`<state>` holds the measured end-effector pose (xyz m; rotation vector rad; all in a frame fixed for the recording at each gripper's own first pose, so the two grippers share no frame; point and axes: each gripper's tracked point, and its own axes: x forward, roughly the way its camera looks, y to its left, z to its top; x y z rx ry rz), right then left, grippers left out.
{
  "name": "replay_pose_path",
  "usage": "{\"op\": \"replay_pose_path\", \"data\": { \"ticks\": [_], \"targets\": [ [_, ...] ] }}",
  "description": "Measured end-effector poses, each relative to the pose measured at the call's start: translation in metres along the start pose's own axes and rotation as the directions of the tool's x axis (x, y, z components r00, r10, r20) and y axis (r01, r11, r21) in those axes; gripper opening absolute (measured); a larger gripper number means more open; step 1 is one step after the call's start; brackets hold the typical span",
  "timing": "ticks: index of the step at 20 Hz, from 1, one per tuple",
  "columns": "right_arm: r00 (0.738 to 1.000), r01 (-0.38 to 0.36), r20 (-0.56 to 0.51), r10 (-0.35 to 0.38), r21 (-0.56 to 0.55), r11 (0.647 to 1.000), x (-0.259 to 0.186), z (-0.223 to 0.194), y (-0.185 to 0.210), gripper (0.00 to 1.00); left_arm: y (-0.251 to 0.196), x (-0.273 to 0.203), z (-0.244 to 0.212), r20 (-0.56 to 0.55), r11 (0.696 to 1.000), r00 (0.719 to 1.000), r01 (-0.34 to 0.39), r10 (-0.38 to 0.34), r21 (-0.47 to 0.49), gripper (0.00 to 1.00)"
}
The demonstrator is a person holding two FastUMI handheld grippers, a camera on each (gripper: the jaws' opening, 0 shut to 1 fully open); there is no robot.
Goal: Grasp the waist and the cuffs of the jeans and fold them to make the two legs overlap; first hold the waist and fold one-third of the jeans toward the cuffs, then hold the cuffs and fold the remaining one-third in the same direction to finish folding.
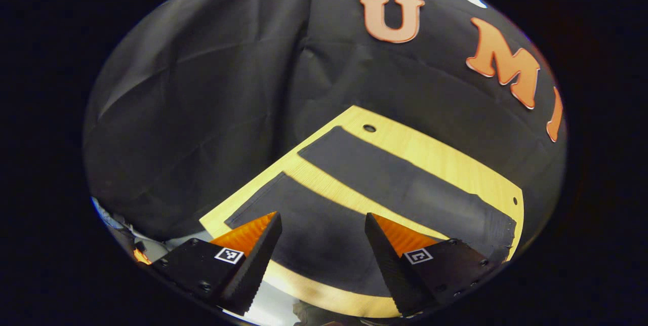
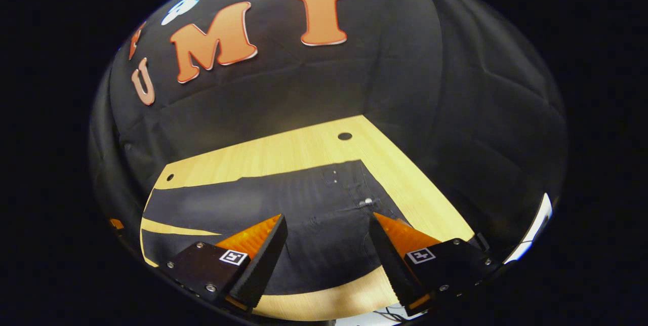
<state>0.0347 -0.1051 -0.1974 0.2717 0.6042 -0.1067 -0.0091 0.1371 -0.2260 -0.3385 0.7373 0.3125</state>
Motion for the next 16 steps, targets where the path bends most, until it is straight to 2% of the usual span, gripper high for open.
{"op": "replay_pose_path", "data": {
  "ticks": [5, 8, 10, 13, 16],
  "targets": [
    [0.988, 0.036, -0.154, -0.024, 0.080, 0.996, 0.026, -0.032, -0.031, 0.97, 0.048, 0.040, -0.027, -0.144, 0.990, 0.985, -0.109, 0.095, -0.094, 0.99],
    [0.973, 0.045, -0.232, 0.003, 0.204, 0.978, 0.038, -0.045, -0.043, 0.97, 0.068, 0.064, -0.053, -0.234, 0.975, 0.967, -0.145, 0.103, -0.168, 0.99],
    [0.956, 0.090, -0.295, -0.007, 0.268, 0.959, 0.043, -0.058, -0.057, 0.97, 0.084, 0.070, -0.063, -0.283, 0.966, 0.953, -0.169, 0.110, -0.195, 0.97],
    [0.936, 0.138, -0.352, -0.019, 0.316, 0.939, 0.055, -0.073, -0.069, 0.99, 0.085, 0.085, -0.069, -0.350, 0.959, 0.931, -0.185, 0.102, -0.213, 0.99],
    [0.919, 0.169, -0.395, 0.000, 0.395, 0.903, 0.064, -0.081, -0.074, 0.99, 0.095, 0.094, -0.074, -0.401, 0.950, 0.911, -0.201, 0.091, -0.241, 0.99]
  ]
}}
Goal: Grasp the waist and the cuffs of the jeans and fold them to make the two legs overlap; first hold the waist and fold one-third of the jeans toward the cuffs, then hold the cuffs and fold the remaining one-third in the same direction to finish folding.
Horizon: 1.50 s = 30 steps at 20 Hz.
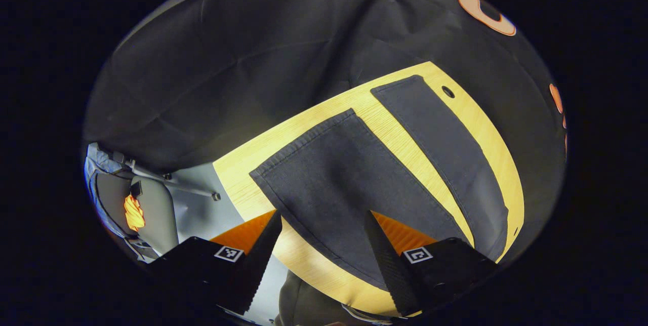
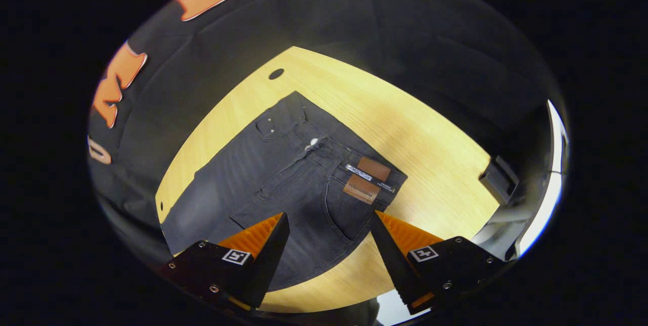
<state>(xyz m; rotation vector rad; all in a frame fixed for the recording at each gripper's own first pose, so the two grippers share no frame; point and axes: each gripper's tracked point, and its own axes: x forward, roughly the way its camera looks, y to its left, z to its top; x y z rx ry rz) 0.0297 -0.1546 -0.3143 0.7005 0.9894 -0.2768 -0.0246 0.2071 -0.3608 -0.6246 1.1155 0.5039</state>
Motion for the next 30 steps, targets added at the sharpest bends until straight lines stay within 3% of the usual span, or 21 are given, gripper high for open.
{"op": "replay_pose_path", "data": {
  "ticks": [11, 16, 20, 22, 24, 26, 27, 28, 29, 30],
  "targets": [
    [0.981, 0.146, -0.153, -0.120, 0.172, 0.974, 0.053, 0.002, -0.048, 0.98, 0.028, 0.054, 0.000, -0.218, 0.988, 0.972, -0.110, 0.086, -0.104, 0.99],
    [0.966, 0.198, -0.199, -0.168, 0.142, 0.970, 0.062, 0.001, -0.047, 0.96, 0.042, 0.067, -0.005, -0.286, 0.976, 0.952, -0.160, 0.113, -0.148, 0.98],
    [0.934, 0.281, -0.257, -0.248, 0.097, 0.955, 0.063, -0.002, -0.053, 0.92, 0.041, 0.074, 0.004, -0.313, 0.970, 0.939, -0.193, 0.140, -0.146, 0.96],
    [0.915, 0.328, -0.260, -0.310, 0.030, 0.944, 0.065, -0.003, -0.055, 0.85, 0.031, 0.075, 0.008, -0.319, 0.964, 0.938, -0.201, 0.138, -0.173, 0.97],
    [0.921, 0.325, -0.228, -0.316, 0.000, 0.946, 0.068, -0.001, -0.045, 0.61, 0.030, 0.079, 0.008, -0.319, 0.966, 0.939, -0.194, 0.132, -0.173, 0.94],
    [0.930, 0.306, -0.212, -0.301, -0.009, 0.952, 0.068, -0.001, -0.042, 0.47, 0.030, 0.079, 0.014, -0.293, 0.978, 0.949, -0.161, 0.116, -0.134, 0.75],
    [0.945, 0.262, -0.202, -0.258, -0.006, 0.965, 0.069, 0.000, -0.039, 0.42, 0.025, 0.083, 0.020, -0.268, 0.976, 0.958, -0.148, 0.102, -0.158, 0.43],
    [0.950, 0.254, -0.207, -0.235, 0.067, 0.965, 0.068, 0.000, -0.035, 0.42, 0.022, 0.082, 0.023, -0.268, 0.982, 0.961, -0.114, 0.070, -0.152, 0.11],
    [0.959, 0.220, -0.205, -0.194, 0.111, 0.969, 0.070, 0.002, -0.031, 0.24, 0.013, 0.080, 0.030, -0.229, 0.981, 0.973, -0.066, 0.023, -0.180, 0.10],
    [0.967, 0.182, -0.211, -0.146, 0.165, 0.969, 0.069, -0.002, -0.032, 0.24, 0.010, 0.082, 0.031, -0.209, 0.985, 0.978, -0.012, -0.025, -0.174, 0.01]
  ]
}}
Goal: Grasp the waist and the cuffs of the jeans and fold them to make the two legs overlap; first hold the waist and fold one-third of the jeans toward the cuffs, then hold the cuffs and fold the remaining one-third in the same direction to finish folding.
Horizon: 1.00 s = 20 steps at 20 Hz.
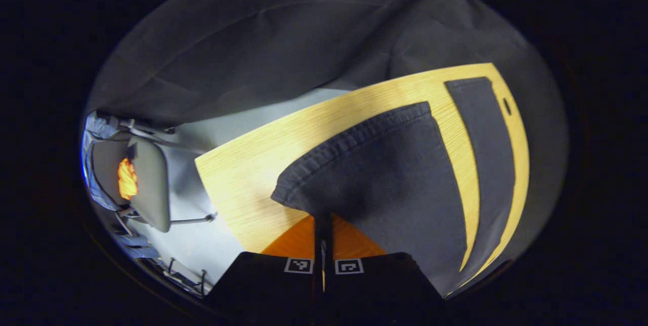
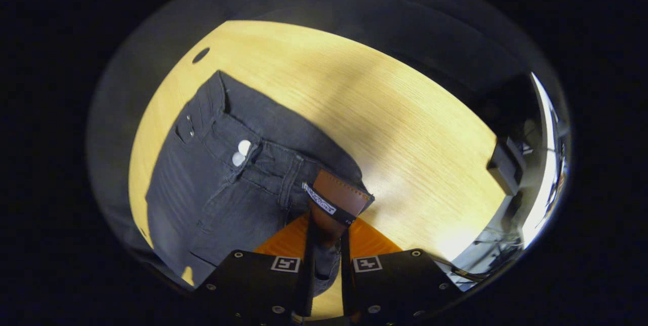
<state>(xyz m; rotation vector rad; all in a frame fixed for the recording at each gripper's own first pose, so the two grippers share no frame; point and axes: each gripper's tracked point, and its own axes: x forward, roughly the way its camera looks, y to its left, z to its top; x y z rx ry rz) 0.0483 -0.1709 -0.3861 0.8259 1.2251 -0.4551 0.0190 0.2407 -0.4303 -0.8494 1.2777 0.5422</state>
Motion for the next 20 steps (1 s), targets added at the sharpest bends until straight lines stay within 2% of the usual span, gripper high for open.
{"op": "replay_pose_path", "data": {
  "ticks": [3, 4, 8, 11, 15, 20],
  "targets": [
    [0.993, -0.120, 0.017, 0.118, 0.124, 0.985, -0.008, 0.001, 0.005, 0.24, -0.004, -0.008, 0.004, 0.043, 0.998, 0.997, 0.063, -0.064, 0.027, 0.01],
    [0.988, -0.152, 0.019, 0.151, 0.152, 0.977, -0.009, 0.000, 0.010, 0.13, -0.008, -0.012, 0.006, 0.057, 0.996, 0.995, 0.078, -0.080, 0.040, 0.01],
    [0.976, -0.217, 0.072, 0.207, 0.187, 0.958, -0.023, 0.003, 0.017, 0.13, -0.026, -0.037, 0.020, 0.106, 0.981, 0.977, 0.178, -0.185, 0.070, 0.01],
    [0.964, -0.256, 0.126, 0.234, 0.207, 0.944, -0.038, 0.010, 0.027, 0.13, -0.047, -0.055, 0.035, 0.123, 0.970, 0.964, 0.223, -0.234, 0.103, 0.01],
    [0.949, -0.311, 0.142, 0.283, 0.252, 0.916, -0.061, 0.014, 0.049, 0.12, -0.080, -0.078, 0.058, 0.151, 0.950, 0.943, 0.275, -0.296, 0.147, 0.01],
    [0.950, -0.305, 0.160, 0.269, 0.275, 0.912, -0.083, 0.026, 0.072, 0.13, -0.128, -0.079, 0.094, 0.141, 0.929, 0.929, 0.311, -0.341, 0.199, 0.01]
  ]
}}
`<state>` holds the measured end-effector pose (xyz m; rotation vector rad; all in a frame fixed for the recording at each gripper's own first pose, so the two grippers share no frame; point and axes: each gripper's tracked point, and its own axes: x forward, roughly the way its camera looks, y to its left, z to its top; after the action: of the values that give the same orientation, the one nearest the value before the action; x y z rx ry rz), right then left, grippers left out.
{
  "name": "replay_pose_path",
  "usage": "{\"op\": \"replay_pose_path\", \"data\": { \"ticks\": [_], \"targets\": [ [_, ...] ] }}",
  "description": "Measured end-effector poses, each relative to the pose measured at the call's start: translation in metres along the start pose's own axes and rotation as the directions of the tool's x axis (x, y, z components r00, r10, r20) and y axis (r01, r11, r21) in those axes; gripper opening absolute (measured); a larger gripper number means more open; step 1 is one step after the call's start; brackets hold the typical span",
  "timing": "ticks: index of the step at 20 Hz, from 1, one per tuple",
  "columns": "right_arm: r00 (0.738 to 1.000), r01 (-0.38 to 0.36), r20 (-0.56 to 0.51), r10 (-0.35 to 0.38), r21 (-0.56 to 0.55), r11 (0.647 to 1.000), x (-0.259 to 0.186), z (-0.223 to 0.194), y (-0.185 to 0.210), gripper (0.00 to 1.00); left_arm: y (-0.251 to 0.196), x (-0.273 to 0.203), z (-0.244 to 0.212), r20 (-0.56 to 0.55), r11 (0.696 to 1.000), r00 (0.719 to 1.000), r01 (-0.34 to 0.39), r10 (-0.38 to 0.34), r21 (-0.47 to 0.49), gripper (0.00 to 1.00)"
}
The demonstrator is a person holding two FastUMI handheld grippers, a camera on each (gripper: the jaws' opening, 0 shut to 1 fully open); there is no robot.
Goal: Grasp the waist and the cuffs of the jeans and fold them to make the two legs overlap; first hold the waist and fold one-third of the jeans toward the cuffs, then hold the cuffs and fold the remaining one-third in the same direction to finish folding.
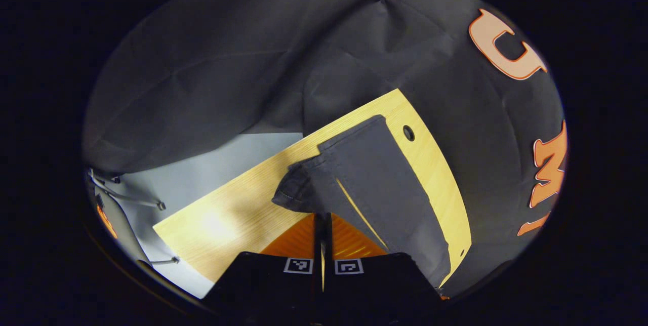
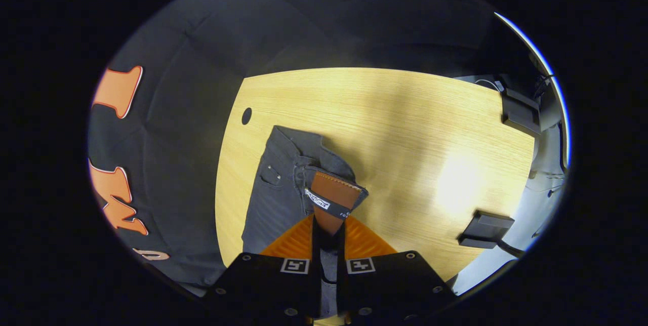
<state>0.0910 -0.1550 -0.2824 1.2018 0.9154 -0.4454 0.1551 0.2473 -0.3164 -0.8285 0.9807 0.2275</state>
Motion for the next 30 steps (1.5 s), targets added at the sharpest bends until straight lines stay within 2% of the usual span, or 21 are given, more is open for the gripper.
{"op": "replay_pose_path", "data": {
  "ticks": [6, 11, 15, 20, 25, 30],
  "targets": [
    [1.000, 0.016, 0.015, -0.016, 0.036, 0.999, -0.005, 0.001, 0.043, 0.13, -0.044, 0.042, 0.043, -0.030, 0.996, 0.999, 0.042, -0.040, 0.079, 0.01],
    [0.999, 0.030, 0.020, -0.032, 0.082, 0.996, -0.008, 0.000, 0.067, 0.12, -0.070, 0.081, 0.067, -0.078, 0.989, 0.996, 0.053, -0.043, 0.138, 0.01],
    [0.997, 0.079, -0.015, -0.078, 0.110, 0.991, 0.003, 0.004, 0.080, 0.12, -0.089, 0.101, 0.088, -0.071, 0.991, 0.997, 0.050, -0.041, 0.124, 0.01],
    [0.992, 0.111, -0.083, -0.100, 0.149, 0.983, 0.047, 0.016, 0.094, 0.12, -0.107, 0.126, 0.108, -0.045, 0.992, 0.999, -0.009, 0.015, 0.125, 0.01],
    [0.983, 0.133, -0.150, -0.109, 0.162, 0.978, 0.095, 0.023, 0.107, 0.13, -0.112, 0.152, 0.112, -0.029, 0.981, 0.994, -0.095, 0.101, 0.170, 0.01],
    [0.971, 0.149, -0.217, -0.098, 0.233, 0.961, 0.124, 0.024, 0.114, 0.13, -0.113, 0.163, 0.110, -0.032, 0.984, 0.992, -0.121, 0.126, 0.130, 0.01]
  ]
}}
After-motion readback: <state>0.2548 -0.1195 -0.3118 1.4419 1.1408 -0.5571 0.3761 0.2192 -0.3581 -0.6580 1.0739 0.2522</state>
